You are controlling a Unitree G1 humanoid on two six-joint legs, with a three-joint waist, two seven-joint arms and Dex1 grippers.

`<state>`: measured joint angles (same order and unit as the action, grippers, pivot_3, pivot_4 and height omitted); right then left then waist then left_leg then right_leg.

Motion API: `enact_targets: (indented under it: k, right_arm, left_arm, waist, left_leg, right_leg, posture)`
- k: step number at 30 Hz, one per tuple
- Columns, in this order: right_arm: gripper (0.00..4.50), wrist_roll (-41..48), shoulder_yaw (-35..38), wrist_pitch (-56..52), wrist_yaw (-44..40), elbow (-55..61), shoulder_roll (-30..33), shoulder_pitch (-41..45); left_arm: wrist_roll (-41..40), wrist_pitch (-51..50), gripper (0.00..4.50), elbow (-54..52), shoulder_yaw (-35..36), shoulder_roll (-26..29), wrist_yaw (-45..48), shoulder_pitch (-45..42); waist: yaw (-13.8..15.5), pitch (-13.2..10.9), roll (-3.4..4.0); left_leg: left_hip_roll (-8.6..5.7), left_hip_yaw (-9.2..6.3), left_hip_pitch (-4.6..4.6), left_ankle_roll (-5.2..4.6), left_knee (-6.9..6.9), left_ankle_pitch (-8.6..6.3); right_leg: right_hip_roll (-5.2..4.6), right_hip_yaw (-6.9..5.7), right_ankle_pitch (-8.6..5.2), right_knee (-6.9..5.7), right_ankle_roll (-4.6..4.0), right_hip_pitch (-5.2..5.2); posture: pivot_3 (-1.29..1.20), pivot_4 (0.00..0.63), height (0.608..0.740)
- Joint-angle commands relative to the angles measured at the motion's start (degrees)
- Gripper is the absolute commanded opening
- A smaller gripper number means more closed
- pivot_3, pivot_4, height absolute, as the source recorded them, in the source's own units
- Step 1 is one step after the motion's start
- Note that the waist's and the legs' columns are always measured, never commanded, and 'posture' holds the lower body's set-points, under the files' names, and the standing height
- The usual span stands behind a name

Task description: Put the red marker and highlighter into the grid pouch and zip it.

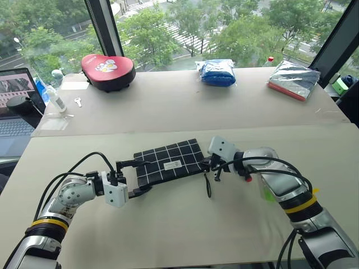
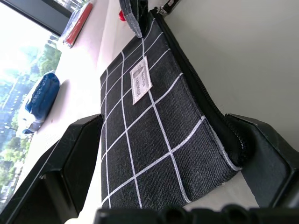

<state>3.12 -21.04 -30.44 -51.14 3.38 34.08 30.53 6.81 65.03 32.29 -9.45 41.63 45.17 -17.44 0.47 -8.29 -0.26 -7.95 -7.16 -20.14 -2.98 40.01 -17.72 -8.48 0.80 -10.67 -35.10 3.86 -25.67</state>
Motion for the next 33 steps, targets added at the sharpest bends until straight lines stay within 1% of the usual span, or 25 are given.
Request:
enact_targets:
  k: [1, 3, 6, 14, 16, 21, 23, 24, 25, 26, 28, 30, 32, 33]
  right_arm:
    - [0.05, -0.17, -0.61, -1.06, -1.29, 0.75, 0.31, -1.71]
    - [0.05, -0.16, -0.42, -1.06, -1.29, 0.76, 0.34, -1.77]
    - [0.00, -0.18, -0.12, -1.14, -1.20, 0.77, 0.38, -1.82]
    - [0.00, -0.27, 0.46, -1.36, -1.00, 0.73, 0.13, -2.06]
    - [0.00, -0.26, 0.52, -1.42, -1.02, 0.69, 0.03, -2.05]
    - [0.00, 0.47, 1.43, -1.68, -0.96, -0.07, -0.61, -1.63]
    - [0.59, 1.08, 2.42, -1.76, -0.85, -0.43, -1.07, -1.27]
    - [0.81, 1.56, 3.27, -1.94, -0.67, -0.84, -1.43, -0.98]
    - [1.20, 2.34, 4.21, -1.85, -0.99, -0.98, -1.68, -0.73]
    - [1.44, 3.59, 5.72, -2.60, -0.92, -1.08, -2.33, -0.32]
    - [2.20, 6.72, 9.58, -4.51, -0.82, -1.16, -3.55, 1.10]
    - [2.88, 11.74, 16.27, -9.79, 1.43, -2.42, -5.72, 4.34]
    - [3.54, 18.32, 23.63, -15.76, 2.08, -3.24, -6.31, 7.74]
    - [3.54, 21.06, 26.48, -17.58, 1.62, -2.89, -5.78, 8.74]
  left_arm:
    - [4.15, 2.83, 4.50, 5.31, -2.49, -0.49, -1.43, -1.15]
    - [4.47, 4.38, 4.50, 6.81, -3.30, -0.67, -2.14, -2.04]
    - [4.25, 6.41, 3.76, 8.65, -4.88, -0.88, -2.35, -3.11]
    - [1.64, 8.83, 0.70, 9.52, -9.31, -0.82, -1.22, -3.96]
    - [0.61, 8.75, 0.03, 9.14, -10.03, -0.75, -0.67, -4.09]
    - [-2.71, 7.43, 0.01, 7.02, -11.50, -0.43, 1.01, -4.35]
    - [-4.40, 6.43, 0.00, 6.05, -11.93, -0.27, 1.95, -4.32]
    - [-5.49, 5.60, 0.00, 5.43, -12.23, -0.15, 2.70, -4.21]
    - [-6.65, 4.36, 0.00, 4.75, -12.44, 0.00, 3.52, -4.02]
    - [-8.13, 2.86, 0.00, 3.93, -12.42, 0.03, 4.19, -3.76]
    - [-12.47, -1.74, 0.00, 1.69, -11.47, -0.37, 5.45, -3.24]
    - [-15.64, -5.99, 0.00, -0.44, -10.42, -0.70, 6.64, -3.01]
    - [-18.29, -11.05, 0.00, -2.83, -8.83, -1.33, 6.96, -2.78]
    - [-19.19, -13.63, 0.00, -4.01, -7.98, -1.70, 6.77, -2.64]
  waist:
    - [0.08, 0.03, 0.01]
    - [0.17, 0.03, 0.01]
    - [0.18, 0.03, 0.01]
    - [0.22, 0.07, 0.06]
    - [0.22, 0.11, 0.12]
    - [0.21, 0.11, 0.12]
    - [0.20, 0.11, 0.12]
    - [0.19, 0.11, 0.12]
    - [0.20, 0.11, 0.12]
    - [0.20, 0.11, 0.12]
    - [0.09, 0.11, 0.12]
    - [-0.08, 0.10, 0.11]
    - [-0.26, 0.08, 0.11]
    - [-0.21, 0.07, 0.11]
  left_leg:
    - [0.01, 0.00, 0.01, 0.01, -0.01, 0.01]
    - [0.01, 0.00, 0.10, 0.02, -0.01, 0.01]
    - [0.01, 0.00, 0.45, 0.00, -0.03, 0.00]
    - [0.00, 0.00, 0.50, -0.04, -0.06, -0.02]
    - [0.00, 0.00, 0.53, -0.06, -0.09, -0.03]
    - [0.00, 0.00, 0.53, -0.10, -0.11, -0.06]
    - [0.00, 0.00, 0.52, -0.12, -0.11, -0.07]
    - [0.00, 0.00, 0.51, -0.13, -0.11, -0.08]
    - [0.00, 0.00, 0.51, -0.14, -0.12, -0.08]
    - [0.00, 0.00, 0.51, -0.15, -0.12, -0.08]
    - [0.00, 0.00, 0.47, -0.15, -0.15, -0.09]
    - [0.00, 0.00, 0.34, -0.16, -0.15, -0.09]
    - [0.00, 0.00, 0.14, -0.14, -0.12, -0.08]
    - [0.00, 0.00, -0.04, -0.13, -0.07, -0.07]
  right_leg:
    - [0.00, 0.00, 0.05, 0.00, 0.00, 0.02]
    - [0.00, -0.01, 0.11, 0.01, 0.01, 0.12]
    - [0.01, 0.00, 0.14, 0.09, 0.05, 0.50]
    - [0.01, 0.01, 0.17, 0.11, 0.12, 0.51]
    - [0.01, 0.01, 0.17, 0.12, 0.12, 0.53]
    - [0.01, 0.01, 0.17, 0.14, 0.13, 0.52]
    - [0.01, 0.01, 0.18, 0.17, 0.14, 0.52]
    - [0.01, 0.01, 0.18, 0.17, 0.15, 0.51]
    - [0.01, 0.01, 0.18, 0.17, 0.15, 0.51]
    - [0.01, 0.01, 0.18, 0.18, 0.15, 0.51]
    - [0.01, 0.01, 0.18, 0.20, 0.15, 0.46]
    - [0.01, 0.02, 0.18, 0.19, 0.15, 0.34]
    - [0.01, 0.03, 0.19, 0.16, 0.14, 0.14]
    - [0.01, 0.05, 0.20, 0.13, 0.14, -0.03]
  posture:
    - [0.00, 0.150, 0.740]
    - [0.00, 0.150, 0.740]
    - [0.00, 0.150, 0.740]
    - [0.00, 0.150, 0.740]
    - [0.00, 0.150, 0.740]
    - [0.00, 0.150, 0.740]
    - [0.00, 0.150, 0.740]
    - [0.00, 0.150, 0.740]
    - [0.00, 0.150, 0.740]
    - [0.00, 0.150, 0.740]
    - [0.00, 0.150, 0.740]
    - [0.00, 0.150, 0.740]
    - [0.00, 0.150, 0.740]
    - [0.00, 0.150, 0.740]
